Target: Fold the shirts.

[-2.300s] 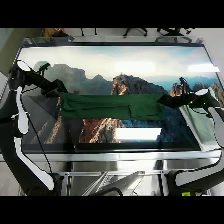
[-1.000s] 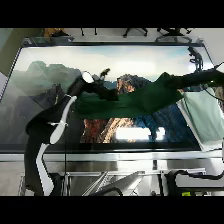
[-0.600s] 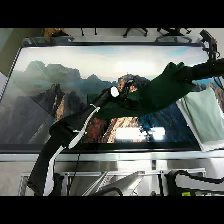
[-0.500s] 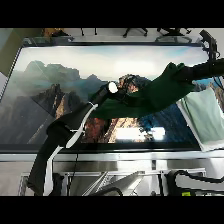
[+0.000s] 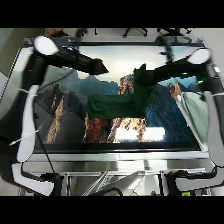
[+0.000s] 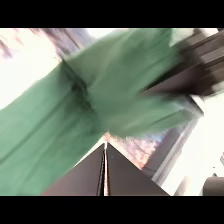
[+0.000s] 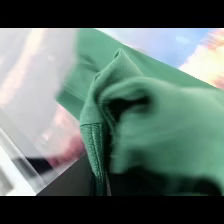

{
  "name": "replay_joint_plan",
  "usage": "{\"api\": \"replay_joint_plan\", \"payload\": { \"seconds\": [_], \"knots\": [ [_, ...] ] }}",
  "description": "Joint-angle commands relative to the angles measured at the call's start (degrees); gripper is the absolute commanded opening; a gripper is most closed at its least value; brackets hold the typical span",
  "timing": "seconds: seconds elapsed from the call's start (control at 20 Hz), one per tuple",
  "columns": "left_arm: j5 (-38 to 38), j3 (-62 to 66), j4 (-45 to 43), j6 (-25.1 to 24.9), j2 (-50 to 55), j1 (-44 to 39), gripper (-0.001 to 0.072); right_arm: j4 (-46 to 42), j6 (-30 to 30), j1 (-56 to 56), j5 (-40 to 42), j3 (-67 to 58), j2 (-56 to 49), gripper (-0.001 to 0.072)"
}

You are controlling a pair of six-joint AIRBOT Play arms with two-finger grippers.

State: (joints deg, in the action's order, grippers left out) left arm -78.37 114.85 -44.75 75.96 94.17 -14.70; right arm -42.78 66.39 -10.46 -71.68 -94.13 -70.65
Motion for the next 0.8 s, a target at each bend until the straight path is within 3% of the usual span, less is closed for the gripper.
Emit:
{"api": "replay_joint_plan", "payload": {
  "seconds": [0.0, 0.05, 0.1, 0.15, 0.25, 0.5, 0.75],
  "knots": [
    [-2.93, -0.07, -0.2, -1.79, -8.81, 5.33, 0.0014, 2.51, 0.83, -17.27, 20.83, 0.09, -8.26, 0.0022],
    [-2.95, -0.09, -0.22, -2.69, -10.4, 5.99, 0.0014, 2.51, 0.55, -22.18, 27.41, 0.09, -11.89, 0.0145],
    [-3.15, -0.09, -0.24, -3.13, -11.69, 6.34, 0.0014, 2.49, -0.7, -26.91, 34.45, 0.07, -16.17, 0.0437],
    [-3.32, -0.07, -0.24, -3.13, -12.83, 6.4, 0.0014, 2.49, -1.53, -29.86, 38.82, 0.07, -19.61, 0.0522],
    [-4.22, -0.07, -0.31, -3.13, -14.27, 6.4, 0.0014, 2.34, -2.36, -31.34, 38.84, 0.07, -22.77, 0.0497],
    [-8.48, -0.09, -0.57, -4.02, -15.34, 6.4, 0.0014, 0.02, -2.05, -20.55, 23.58, 0.07, -15.78, 0.0497],
    [-9.14, -3.04, -0.61, -3.98, -15.37, 6.4, 0.0015, -9.73, 5.46, -3.15, 7.91, 0.07, -7.26, 0.0507]
  ]
}}
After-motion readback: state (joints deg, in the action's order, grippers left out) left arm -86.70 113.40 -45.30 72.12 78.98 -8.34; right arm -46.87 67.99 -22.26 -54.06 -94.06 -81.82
